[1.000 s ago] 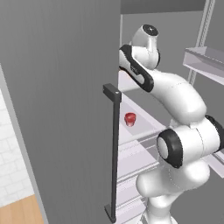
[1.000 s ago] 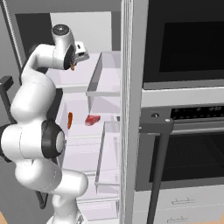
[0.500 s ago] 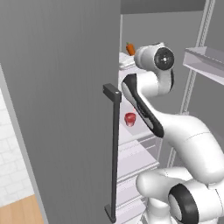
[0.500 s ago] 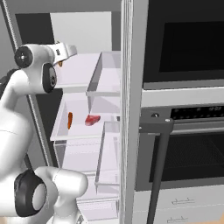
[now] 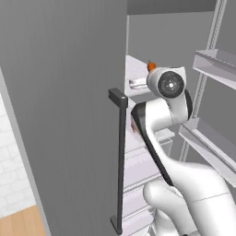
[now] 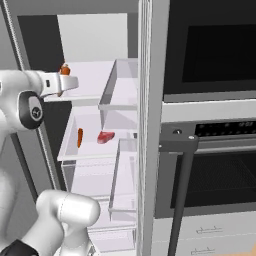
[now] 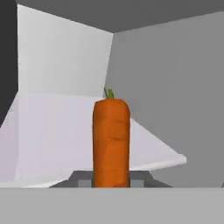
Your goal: Place one carrot and one steak in each tupperware on the nearby counter, to pack two identical lunches.
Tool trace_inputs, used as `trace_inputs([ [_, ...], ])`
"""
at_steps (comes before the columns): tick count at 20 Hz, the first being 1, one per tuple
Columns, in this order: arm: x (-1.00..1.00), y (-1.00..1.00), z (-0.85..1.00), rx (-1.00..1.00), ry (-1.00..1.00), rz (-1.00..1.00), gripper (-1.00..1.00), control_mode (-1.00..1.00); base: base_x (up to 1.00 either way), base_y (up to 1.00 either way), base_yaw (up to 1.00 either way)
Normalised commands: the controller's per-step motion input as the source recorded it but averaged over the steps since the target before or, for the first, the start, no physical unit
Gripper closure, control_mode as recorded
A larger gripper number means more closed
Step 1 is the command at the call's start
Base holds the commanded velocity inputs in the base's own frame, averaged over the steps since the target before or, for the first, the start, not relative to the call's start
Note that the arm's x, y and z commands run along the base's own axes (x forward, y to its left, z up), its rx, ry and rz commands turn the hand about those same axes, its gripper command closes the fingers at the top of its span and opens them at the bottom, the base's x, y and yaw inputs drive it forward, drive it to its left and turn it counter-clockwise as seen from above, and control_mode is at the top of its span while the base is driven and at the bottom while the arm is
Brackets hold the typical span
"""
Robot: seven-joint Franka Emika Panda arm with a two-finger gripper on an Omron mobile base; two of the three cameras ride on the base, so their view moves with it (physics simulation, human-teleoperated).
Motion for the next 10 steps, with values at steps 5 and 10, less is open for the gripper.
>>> trace_inputs([
  [5,-1.00,-0.09,-0.82,0.06,0.71,-0.11,1.00,-1.00,0.00,0.00,0.00],
  [10,-0.46,-0.10,-0.78,0.13,0.26,0.00,1.00,-1.00,0.00,0.00,0.00],
])
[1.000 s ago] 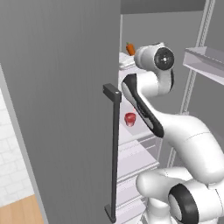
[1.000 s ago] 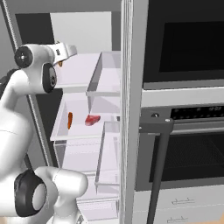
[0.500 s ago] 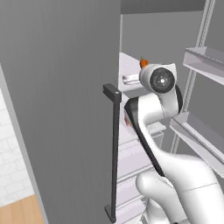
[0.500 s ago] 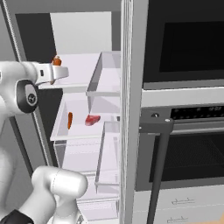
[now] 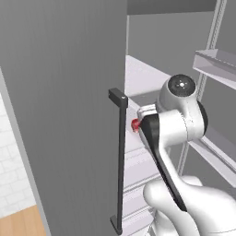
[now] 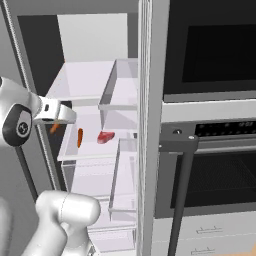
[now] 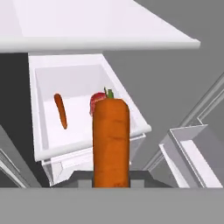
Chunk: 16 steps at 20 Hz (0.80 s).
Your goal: Place one carrot and one steak in each tupperware on the nearby counter, to pack two identical lunches.
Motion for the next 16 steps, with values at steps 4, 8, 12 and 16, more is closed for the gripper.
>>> trace_inputs([
  [4,-0.48,0.05,-0.33,0.05,0.03,0.00,1.00,1.00,-0.50,0.16,0.00],
  [8,0.00,0.00,0.00,0.00,0.00,0.00,1.00,1.00,-1.00,0.41,0.00],
  [12,0.00,0.00,0.00,0.00,0.00,0.00,1.00,1.00,-1.00,0.28,-0.06],
  [16,0.00,0.00,0.00,0.00,0.00,0.00,1.00,1.00,-1.00,0.06,-0.55],
])
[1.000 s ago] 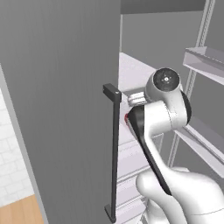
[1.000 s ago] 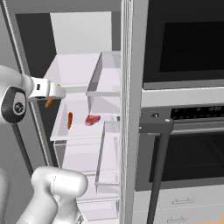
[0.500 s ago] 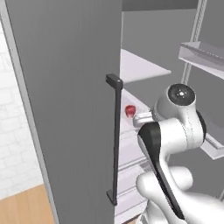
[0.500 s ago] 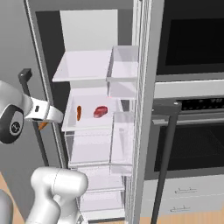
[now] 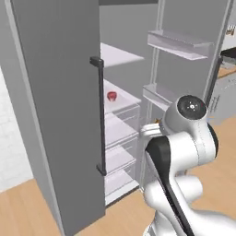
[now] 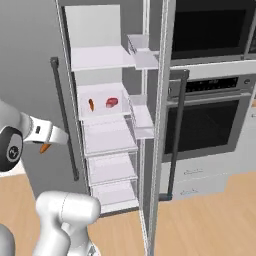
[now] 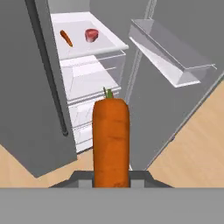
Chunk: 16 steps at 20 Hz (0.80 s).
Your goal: Place one carrot and one steak in each tupperware on the nearby counter, to pack two identical lunches.
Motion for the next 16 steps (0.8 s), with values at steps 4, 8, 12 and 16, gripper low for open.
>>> trace_inputs([
  [4,0.00,0.00,0.00,0.00,0.00,0.00,1.00,1.00,-0.92,0.08,-0.81],
  [8,0.00,0.00,0.00,0.00,0.00,0.00,1.00,1.00,-0.73,-0.02,-0.82],
  [12,0.00,0.00,0.00,0.00,0.00,0.00,1.00,1.00,-0.18,-0.73,-0.71],
  [16,0.00,0.00,0.00,0.00,0.00,0.00,1.00,1.00,0.94,-0.96,-0.30],
])
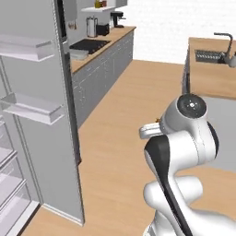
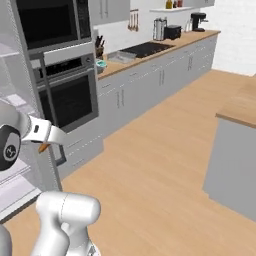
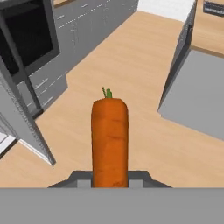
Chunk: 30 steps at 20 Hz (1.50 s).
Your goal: Place one carrot and one steak in each tupperware on the nearby counter, to pack two identical lunches.
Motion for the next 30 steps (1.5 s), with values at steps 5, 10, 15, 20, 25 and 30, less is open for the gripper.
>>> trace_inputs([
  [5,0.00,0.00,0.00,0.00,0.00,0.00,1.00,1.00,1.00,-0.75,0.00],
  [10,0.00,0.00,0.00,0.00,0.00,0.00,1.00,1.00,1.00,-0.19,0.15],
  [15,0.00,0.00,0.00,0.00,0.00,0.00,1.00,1.00,1.00,0.00,0.29],
  [20,0.00,0.00,0.00,0.00,0.00,0.00,1.00,1.00,1.00,-0.10,0.22],
  [25,0.00,0.00,0.00,0.00,0.00,0.00,1.00,1.00,1.00,-0.43,0.11],
  [30,0.00,0.00,0.00,0.00,0.00,0.00,1.00,1.00,1.00,-0.36,0.09],
])
